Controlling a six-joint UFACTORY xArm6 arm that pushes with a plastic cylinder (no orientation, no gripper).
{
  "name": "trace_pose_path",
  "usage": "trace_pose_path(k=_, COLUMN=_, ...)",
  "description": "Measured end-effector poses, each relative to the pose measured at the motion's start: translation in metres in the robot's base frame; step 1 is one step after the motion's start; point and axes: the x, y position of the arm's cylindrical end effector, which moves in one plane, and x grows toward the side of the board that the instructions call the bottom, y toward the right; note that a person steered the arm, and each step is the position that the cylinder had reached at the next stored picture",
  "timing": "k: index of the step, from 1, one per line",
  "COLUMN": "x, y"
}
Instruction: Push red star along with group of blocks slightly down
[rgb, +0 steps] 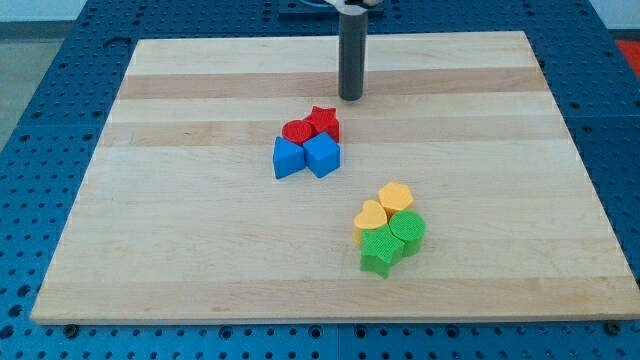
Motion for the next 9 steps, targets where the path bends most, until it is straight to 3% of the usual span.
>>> trace_pose_path(k=2, x=0.040, y=-0.035)
trace_pose_path(k=9, x=0.078, y=-0.031)
